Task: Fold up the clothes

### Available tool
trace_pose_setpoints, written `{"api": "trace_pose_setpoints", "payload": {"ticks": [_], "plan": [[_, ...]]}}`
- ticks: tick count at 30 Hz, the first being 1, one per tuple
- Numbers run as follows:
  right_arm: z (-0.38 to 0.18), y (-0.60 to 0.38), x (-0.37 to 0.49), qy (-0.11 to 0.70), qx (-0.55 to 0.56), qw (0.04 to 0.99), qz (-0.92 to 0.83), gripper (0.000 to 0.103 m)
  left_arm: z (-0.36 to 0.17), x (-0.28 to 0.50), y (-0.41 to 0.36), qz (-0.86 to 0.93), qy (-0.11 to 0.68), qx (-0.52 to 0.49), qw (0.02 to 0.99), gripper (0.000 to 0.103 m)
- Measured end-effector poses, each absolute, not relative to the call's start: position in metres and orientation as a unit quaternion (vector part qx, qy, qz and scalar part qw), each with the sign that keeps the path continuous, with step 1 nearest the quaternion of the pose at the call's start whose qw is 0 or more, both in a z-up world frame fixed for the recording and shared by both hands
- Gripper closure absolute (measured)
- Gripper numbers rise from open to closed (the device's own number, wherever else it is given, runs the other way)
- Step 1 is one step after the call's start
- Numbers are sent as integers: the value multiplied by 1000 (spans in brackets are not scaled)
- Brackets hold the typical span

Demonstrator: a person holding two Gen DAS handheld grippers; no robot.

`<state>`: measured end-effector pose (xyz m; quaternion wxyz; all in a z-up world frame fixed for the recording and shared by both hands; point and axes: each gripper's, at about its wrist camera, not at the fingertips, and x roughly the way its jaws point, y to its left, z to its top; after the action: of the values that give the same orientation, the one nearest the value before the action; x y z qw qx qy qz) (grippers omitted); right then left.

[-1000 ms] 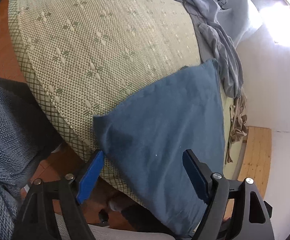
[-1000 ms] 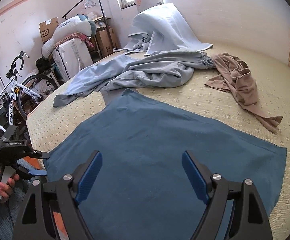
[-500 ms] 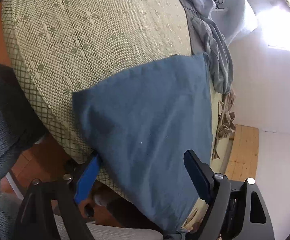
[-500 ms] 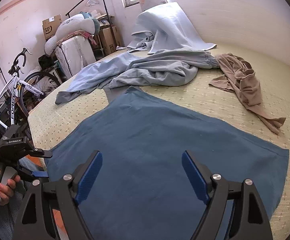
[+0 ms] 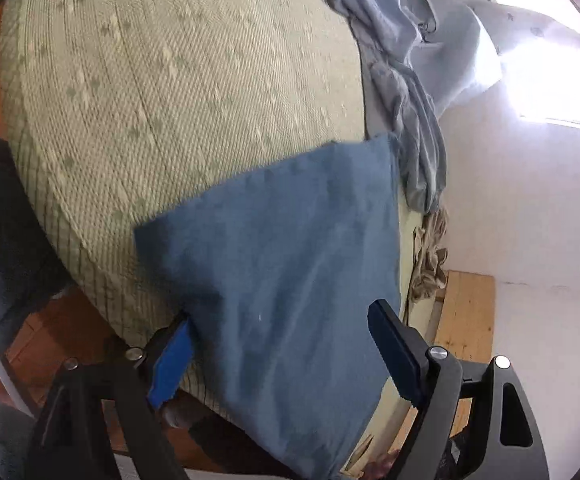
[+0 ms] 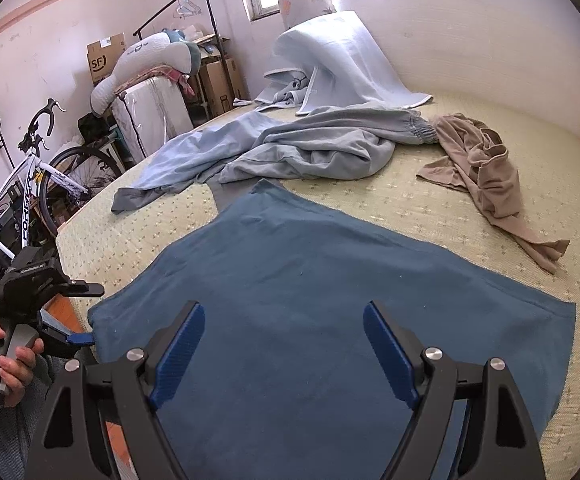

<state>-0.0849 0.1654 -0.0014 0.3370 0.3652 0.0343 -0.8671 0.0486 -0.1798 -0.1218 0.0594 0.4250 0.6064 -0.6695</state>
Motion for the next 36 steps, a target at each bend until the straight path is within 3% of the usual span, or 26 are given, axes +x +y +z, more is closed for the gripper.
{"api": "trace_pose_setpoints", "payload": {"ticks": [11, 13, 17, 19, 22, 24, 36], "plan": [[-3, 158, -80, 44, 364, 351, -862, 18, -121, 53, -182, -684, 594, 416, 80, 17], [-3, 156, -77, 48, 362, 356, -860, 18, -122, 54, -189, -682, 601, 407, 87, 23], [-3, 150, -72, 55, 359, 368, -856, 18, -123, 50, -192, -683, 589, 420, 100, 48], [-5, 145, -67, 63, 359, 375, -852, 18, -123, 48, -191, -684, 580, 429, 106, 53], [-7, 134, -59, 76, 361, 387, -845, 18, -126, 51, -194, -678, 582, 433, 117, 71], [-10, 126, -52, 87, 361, 396, -840, 18, -124, 52, -193, -679, 579, 435, 120, 93], [-30, 40, 33, 205, 329, 463, -797, 18, -76, 39, -185, -707, 561, 426, 61, 100]]}}
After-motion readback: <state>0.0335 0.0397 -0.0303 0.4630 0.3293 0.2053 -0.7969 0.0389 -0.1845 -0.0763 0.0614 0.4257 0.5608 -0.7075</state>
